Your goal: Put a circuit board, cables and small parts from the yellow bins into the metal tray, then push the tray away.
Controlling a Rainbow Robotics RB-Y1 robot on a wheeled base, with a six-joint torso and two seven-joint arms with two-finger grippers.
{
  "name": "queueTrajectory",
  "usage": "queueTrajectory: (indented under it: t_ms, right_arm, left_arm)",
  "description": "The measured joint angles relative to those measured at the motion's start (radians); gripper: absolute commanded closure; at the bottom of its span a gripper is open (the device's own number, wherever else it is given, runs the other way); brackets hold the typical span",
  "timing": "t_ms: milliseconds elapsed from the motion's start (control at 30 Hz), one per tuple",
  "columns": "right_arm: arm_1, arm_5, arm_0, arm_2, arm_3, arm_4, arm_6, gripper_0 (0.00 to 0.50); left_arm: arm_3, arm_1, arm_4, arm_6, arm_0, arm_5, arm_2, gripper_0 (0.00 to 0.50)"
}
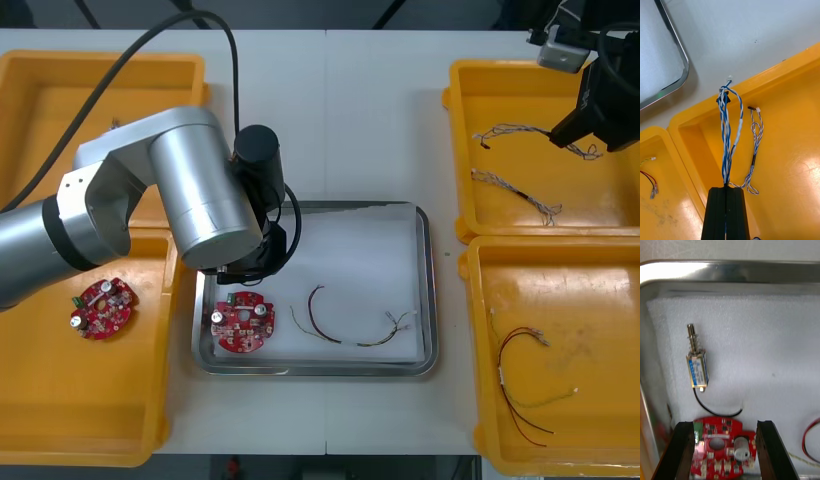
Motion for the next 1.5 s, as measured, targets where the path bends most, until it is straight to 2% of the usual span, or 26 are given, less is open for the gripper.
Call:
queueTrajectory:
  t_ms: [267,400,500,667,867,1000,1133,1333,1500]
  right_arm:
    - [0.026,0.023,0.004,0.0,-0.062,0.001,-0.057,0.5]
    - [0.06,0.029,0.018,0.0,-0.154,0.006,-0.155,0.5]
    - [0.088,0.03,0.038,0.003,-0.254,0.016,-0.231,0.5]
    - [0.106,0.012,0.052,0.075,-0.407,0.024,-0.287,0.5]
    - [0.114,-0.063,0.052,0.236,-0.503,0.05,-0.349,0.5]
    - [0.131,-0.118,0.052,0.313,-0.515,0.084,-0.349,0.5]
    - [0.143,-0.184,0.052,0.394,-0.515,0.124,-0.349,0.5]
    - [0.143,-0.279,0.052,0.529,-0.516,0.18,-0.348,0.5]
    - [0.16,-0.341,0.049,0.597,-0.49,0.187,-0.323,0.5]
  left_arm:
    - [-0.078,0.047,0.17,-0.002,-0.007,0.142,0.195,0.0]
    - [-0.079,0.078,0.237,-0.016,-0.024,0.189,0.291,0.0]
    - [-0.079,0.099,0.255,-0.032,-0.039,0.211,0.347,0.0]
    - [-0.07,0.14,0.276,-0.047,-0.058,0.218,0.409,0.0]
    - [0.04,0.181,0.28,-0.113,-0.083,0.218,0.453,0.0]
    - [0.138,0.197,0.262,-0.313,-0.093,0.191,0.473,0.0]
    - [0.24,0.205,0.217,-0.495,-0.104,0.12,0.474,0.0]
    - [0.403,0.205,0.167,-0.508,-0.11,0.003,0.475,0.0]
    - [0.507,0.205,0.129,-0.509,-0.11,-0.07,0.475,0.0]
